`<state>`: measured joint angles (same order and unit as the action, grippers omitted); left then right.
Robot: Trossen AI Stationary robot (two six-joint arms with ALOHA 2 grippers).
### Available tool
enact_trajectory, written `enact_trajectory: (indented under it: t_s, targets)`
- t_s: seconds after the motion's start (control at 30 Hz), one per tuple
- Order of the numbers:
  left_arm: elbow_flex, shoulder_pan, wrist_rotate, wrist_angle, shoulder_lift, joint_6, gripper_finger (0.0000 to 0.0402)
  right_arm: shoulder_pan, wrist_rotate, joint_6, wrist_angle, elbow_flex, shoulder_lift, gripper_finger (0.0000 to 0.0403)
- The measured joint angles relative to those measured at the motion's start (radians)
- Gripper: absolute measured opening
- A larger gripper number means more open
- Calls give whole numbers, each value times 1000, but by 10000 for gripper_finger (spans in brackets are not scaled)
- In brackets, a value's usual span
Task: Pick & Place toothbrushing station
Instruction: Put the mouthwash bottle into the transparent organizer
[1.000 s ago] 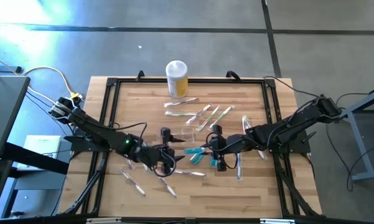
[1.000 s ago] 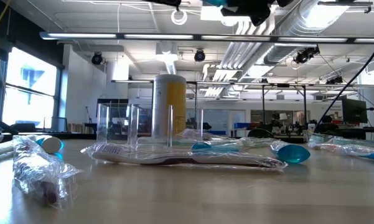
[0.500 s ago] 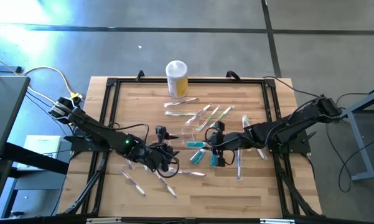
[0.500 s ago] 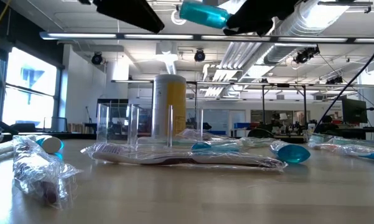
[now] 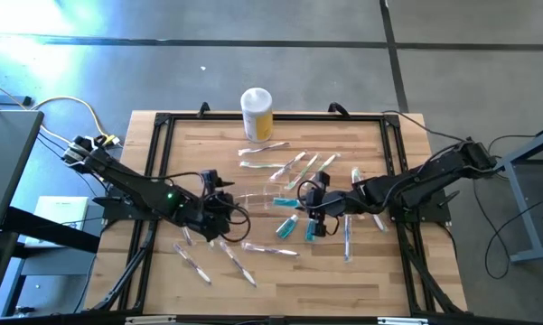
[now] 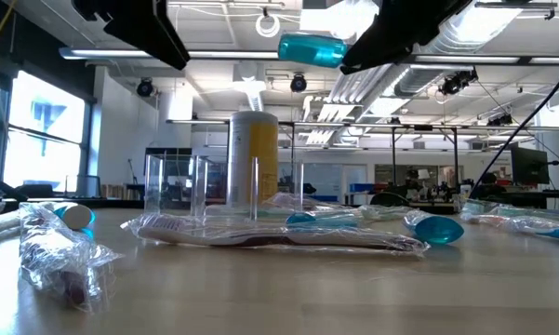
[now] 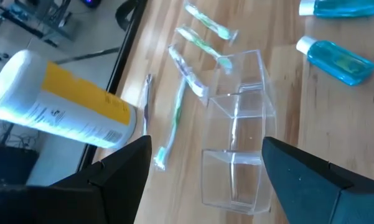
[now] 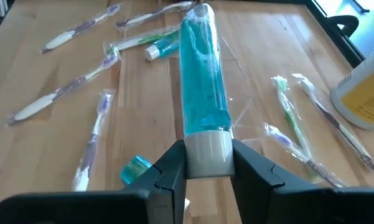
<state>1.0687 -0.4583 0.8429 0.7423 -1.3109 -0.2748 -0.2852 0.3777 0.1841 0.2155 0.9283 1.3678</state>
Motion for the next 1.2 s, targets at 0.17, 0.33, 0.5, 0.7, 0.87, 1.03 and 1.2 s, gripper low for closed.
enact_trajectory:
  t_s: [0.17,0.33,0.5,0.7,0.87,1.03,1.2]
  targets:
    - [0,0,-2,-41,0,12,298,0,21,-33,10,0,0,89]
    - [0,0,-2,-59,0,63,298,0,21,-58,21,0,0,89]
    - [0,0,-3,-59,0,103,298,0,15,-67,21,0,0,89]
    - [0,0,-3,-61,0,86,298,-1,13,-96,22,0,0,89]
    - [0,1,-32,-61,0,77,298,-1,67,-142,22,0,0,89]
    - [0,0,-88,-41,0,70,298,0,131,-182,87,43,0,89]
    - [0,0,-95,56,49,-30,298,-3,207,-205,212,148,17,89]
